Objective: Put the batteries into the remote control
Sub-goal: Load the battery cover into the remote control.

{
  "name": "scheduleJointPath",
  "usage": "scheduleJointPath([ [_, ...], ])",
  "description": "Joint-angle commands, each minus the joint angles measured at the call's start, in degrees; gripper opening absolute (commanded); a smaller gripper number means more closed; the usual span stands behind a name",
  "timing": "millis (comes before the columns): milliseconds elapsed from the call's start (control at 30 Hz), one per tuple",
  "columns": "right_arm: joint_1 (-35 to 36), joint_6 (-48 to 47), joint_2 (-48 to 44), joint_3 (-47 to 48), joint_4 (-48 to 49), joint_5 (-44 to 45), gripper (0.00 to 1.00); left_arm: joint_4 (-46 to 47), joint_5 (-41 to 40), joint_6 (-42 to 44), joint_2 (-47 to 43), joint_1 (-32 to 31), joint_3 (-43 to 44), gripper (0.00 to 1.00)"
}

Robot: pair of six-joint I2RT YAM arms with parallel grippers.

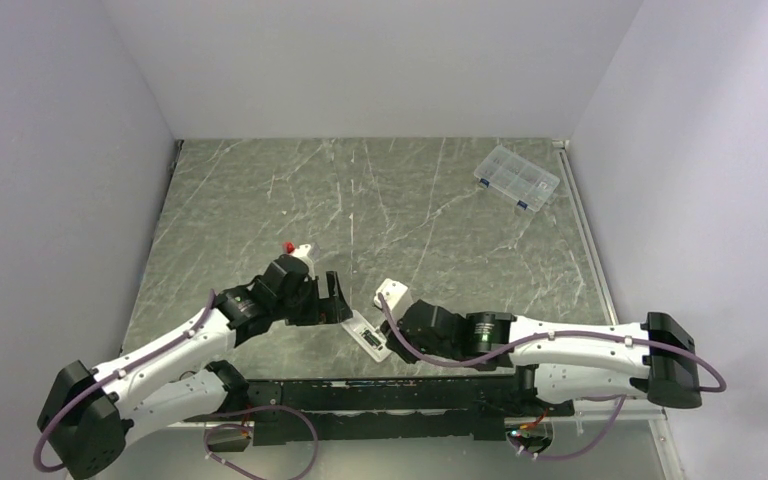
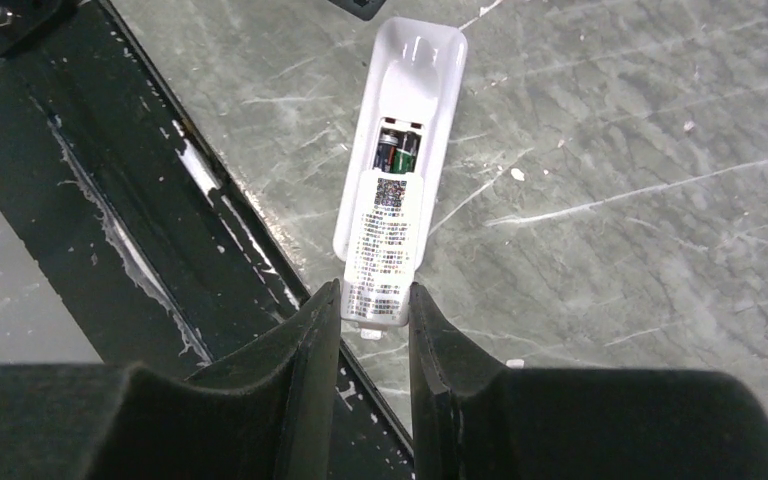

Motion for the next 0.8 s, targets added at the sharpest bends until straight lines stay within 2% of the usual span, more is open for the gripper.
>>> scheduleJointPath([
  [0, -2.88, 1.55, 2.34, 3.24, 1.28, -4.85, 0.11, 4.95, -2.29, 1.95, 1.74, 0.16, -0.91, 0.99],
  [300, -3.87, 0.98, 9.4, 6.22, 0.87, -6.52, 0.11, 9.67, -2.03, 3.66, 5.34, 0.09, -2.63, 0.94],
  [600, -4.11, 1.49, 14.65, 9.03, 0.26, -5.38, 0.11, 11.72, -2.61, 5.99, 8.61, 0.16, -2.36, 0.75],
  [767, -4.55, 2.05, 16.64, 9.73, 0.31, -5.21, 0.11, 13.35, -2.65, 6.29, 9.99, 0.22, -2.91, 0.71],
])
